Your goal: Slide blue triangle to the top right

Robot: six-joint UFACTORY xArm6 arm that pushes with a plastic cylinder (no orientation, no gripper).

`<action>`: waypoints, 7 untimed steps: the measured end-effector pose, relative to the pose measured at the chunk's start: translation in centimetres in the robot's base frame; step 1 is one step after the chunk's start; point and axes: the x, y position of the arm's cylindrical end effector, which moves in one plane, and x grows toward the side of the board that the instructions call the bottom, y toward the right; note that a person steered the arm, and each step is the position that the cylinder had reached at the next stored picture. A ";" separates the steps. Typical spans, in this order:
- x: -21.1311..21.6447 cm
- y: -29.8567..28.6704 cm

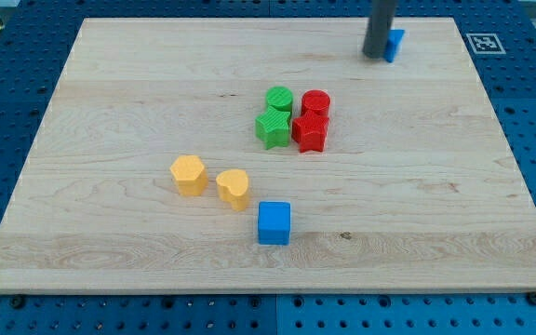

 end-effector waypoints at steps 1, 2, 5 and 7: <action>0.0 2.0; -0.1 2.7; -1.2 3.2; 2.2 1.2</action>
